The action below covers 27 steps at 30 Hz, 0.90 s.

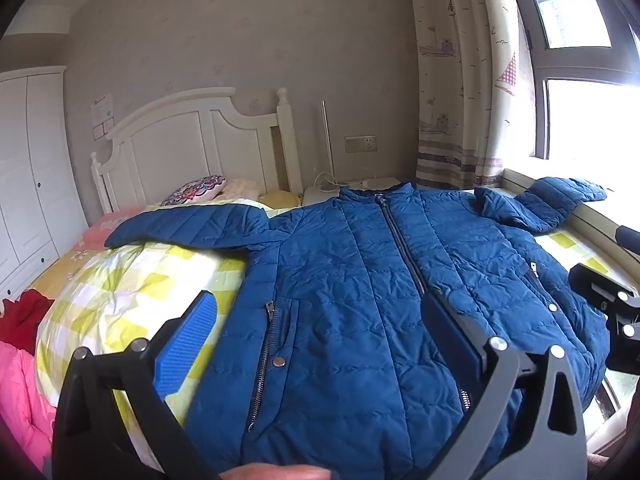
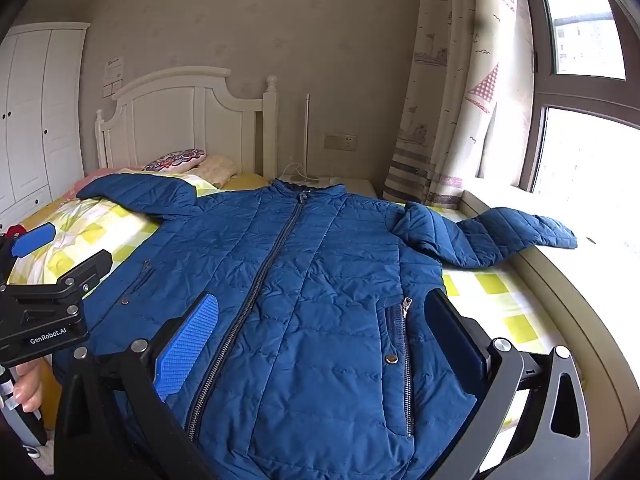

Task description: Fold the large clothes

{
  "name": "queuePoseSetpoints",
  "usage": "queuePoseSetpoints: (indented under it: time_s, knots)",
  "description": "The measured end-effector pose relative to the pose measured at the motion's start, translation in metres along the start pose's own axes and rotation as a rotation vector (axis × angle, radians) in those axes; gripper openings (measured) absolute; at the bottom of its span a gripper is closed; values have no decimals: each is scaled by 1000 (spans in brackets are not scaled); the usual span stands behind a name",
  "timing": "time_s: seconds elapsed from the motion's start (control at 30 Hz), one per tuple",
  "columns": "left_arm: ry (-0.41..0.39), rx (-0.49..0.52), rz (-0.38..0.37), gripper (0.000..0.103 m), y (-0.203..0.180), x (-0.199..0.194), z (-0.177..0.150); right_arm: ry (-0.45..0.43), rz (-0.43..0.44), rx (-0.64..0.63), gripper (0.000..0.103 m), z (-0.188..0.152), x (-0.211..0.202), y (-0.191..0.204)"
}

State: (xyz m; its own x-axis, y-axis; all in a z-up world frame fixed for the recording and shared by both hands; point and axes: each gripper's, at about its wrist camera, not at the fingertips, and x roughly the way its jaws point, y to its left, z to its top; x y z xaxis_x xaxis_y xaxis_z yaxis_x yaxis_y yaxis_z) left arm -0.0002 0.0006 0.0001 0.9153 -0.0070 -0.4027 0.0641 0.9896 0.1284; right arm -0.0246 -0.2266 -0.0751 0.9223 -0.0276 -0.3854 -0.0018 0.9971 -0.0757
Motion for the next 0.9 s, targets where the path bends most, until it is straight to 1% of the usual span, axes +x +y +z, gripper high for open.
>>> queuePoseSetpoints:
  time_s: [0.03, 0.27, 0.33, 0.5, 0.53, 0.9]
  knots:
    - [3, 1, -2, 101, 0, 0, 0, -10, -4, -5, 99, 0, 0, 1]
    - [23, -12, -6, 101, 6, 2, -1, -12, -5, 1, 99, 0, -1, 0]
    - [18, -11, -5, 101, 8, 3, -2, -18, -4, 0, 99, -1, 4, 5]
    - [13, -15, -2, 101, 10, 1, -2, -23, -3, 2, 99, -1, -5, 4]
    - [12, -18, 2, 101, 7, 1, -2, -12, 9, -3, 99, 1, -2, 1]
    - [21, -28, 5, 101, 8, 0, -2, 2, 19, -4, 99, 1, 0, 1]
